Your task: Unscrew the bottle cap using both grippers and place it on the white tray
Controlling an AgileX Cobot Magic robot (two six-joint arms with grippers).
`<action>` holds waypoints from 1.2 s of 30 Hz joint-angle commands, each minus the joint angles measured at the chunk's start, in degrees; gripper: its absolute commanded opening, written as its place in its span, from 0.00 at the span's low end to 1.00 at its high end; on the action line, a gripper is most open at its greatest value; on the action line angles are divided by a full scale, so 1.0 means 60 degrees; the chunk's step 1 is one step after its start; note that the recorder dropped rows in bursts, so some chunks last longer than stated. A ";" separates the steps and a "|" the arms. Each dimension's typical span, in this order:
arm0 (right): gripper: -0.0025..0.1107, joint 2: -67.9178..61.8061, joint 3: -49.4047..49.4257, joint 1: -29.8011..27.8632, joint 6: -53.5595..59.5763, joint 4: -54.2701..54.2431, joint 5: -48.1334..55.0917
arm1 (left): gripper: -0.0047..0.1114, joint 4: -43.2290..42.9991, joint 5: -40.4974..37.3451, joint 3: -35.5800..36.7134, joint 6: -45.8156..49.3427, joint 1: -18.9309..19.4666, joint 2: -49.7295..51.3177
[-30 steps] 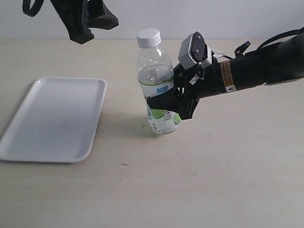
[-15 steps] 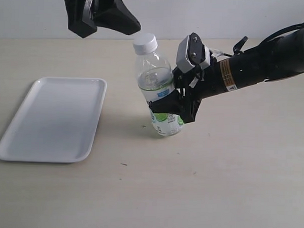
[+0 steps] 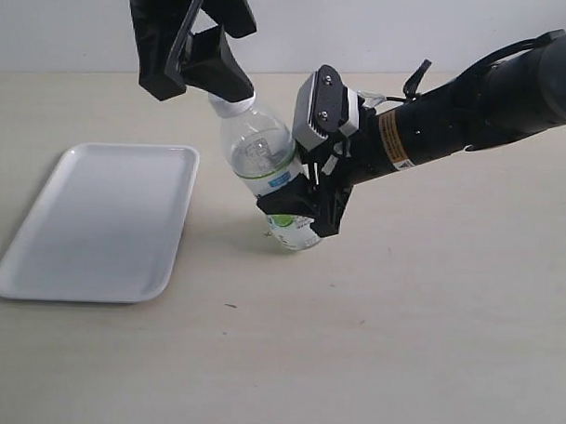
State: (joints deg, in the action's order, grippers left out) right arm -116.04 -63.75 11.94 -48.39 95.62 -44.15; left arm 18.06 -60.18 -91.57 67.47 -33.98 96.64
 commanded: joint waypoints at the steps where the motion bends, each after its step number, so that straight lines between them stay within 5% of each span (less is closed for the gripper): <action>1: 0.02 0.0029 -0.0034 0.0015 0.0311 0.0055 0.0315 | 0.60 0.0013 -0.0144 -0.0083 -0.0020 0.0081 0.0075; 36: 0.02 0.0029 -0.0034 0.0015 0.0600 0.0112 0.0277 | 0.54 0.0594 -0.0500 -0.0083 0.0877 0.0620 0.0898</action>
State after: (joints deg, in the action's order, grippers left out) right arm -116.04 -63.75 11.94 -45.63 95.62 -44.01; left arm 20.76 -62.92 -91.78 72.12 -30.37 102.13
